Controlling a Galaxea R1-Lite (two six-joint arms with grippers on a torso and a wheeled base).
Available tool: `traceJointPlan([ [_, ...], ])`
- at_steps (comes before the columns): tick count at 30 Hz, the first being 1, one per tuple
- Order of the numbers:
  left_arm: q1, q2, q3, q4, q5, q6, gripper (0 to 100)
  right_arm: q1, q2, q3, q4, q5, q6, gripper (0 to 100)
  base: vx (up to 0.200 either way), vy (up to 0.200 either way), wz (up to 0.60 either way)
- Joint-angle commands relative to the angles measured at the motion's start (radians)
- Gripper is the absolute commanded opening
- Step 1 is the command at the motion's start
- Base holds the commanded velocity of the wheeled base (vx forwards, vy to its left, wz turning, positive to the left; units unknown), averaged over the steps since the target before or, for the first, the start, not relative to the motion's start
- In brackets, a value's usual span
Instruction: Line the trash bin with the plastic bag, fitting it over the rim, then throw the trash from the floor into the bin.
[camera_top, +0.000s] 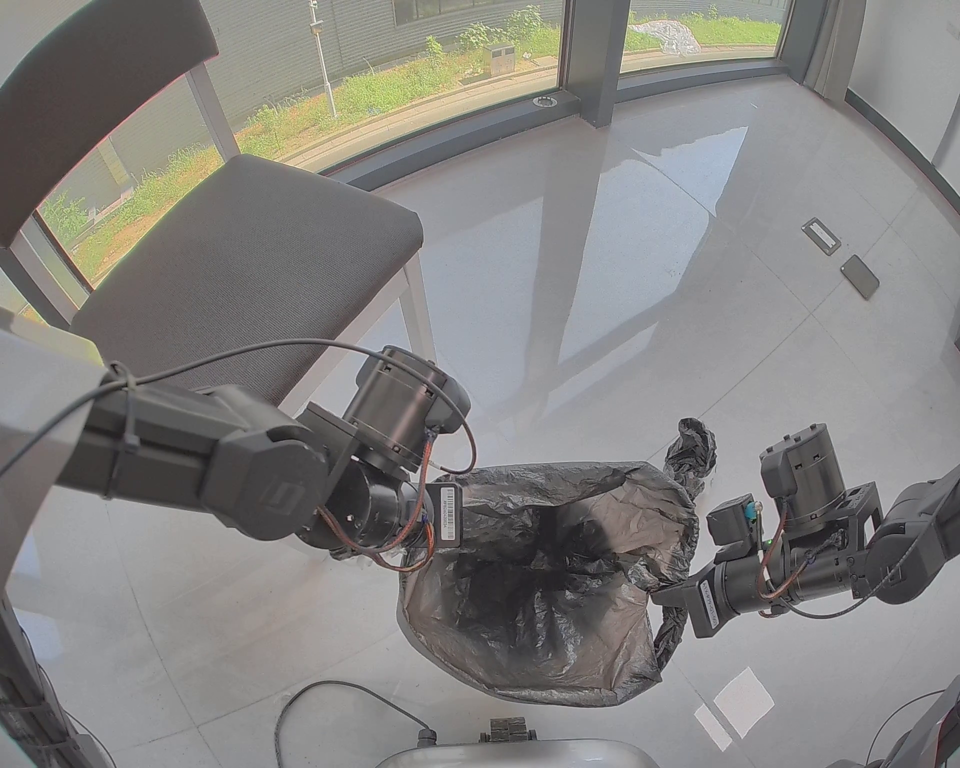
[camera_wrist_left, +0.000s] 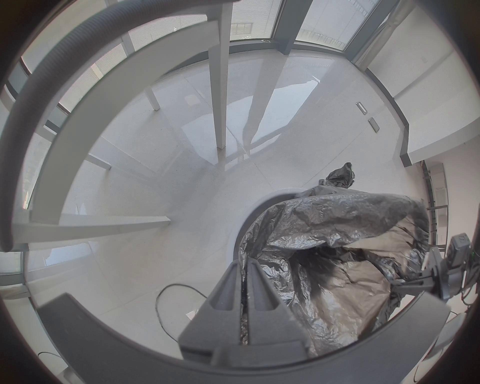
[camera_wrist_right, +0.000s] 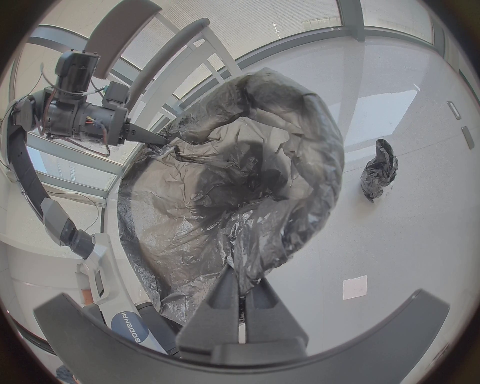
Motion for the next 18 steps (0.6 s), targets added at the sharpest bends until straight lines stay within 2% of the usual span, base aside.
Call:
traceJointPlan([
  [1,0.035,0.113,-0.040,-0.049,0.001,0.016,0,0.000,0.008,-0.002,0.001,-0.028,-0.004,0,0.000,0.000,0.00],
  [6,0.059,0.154,-0.103,-0.053,0.004,0.003,0,-0.005,0.017,0.001,0.007,-0.033,-0.018,0,0.000,0.000,0.00],
  [12,0.092,0.122,-0.100,-0.052,0.007,0.002,0,-0.029,0.095,-0.025,-0.001,-0.033,-0.053,0,0.000,0.000,0.00],
  [13,0.095,0.104,-0.095,-0.050,0.012,0.000,0,-0.046,0.137,-0.056,-0.001,-0.033,-0.081,0,0.000,0.000,0.00],
  [18,0.081,0.064,-0.103,-0.050,0.012,-0.001,0,-0.094,0.209,-0.137,0.008,-0.032,-0.114,0,0.000,0.000,0.00],
])
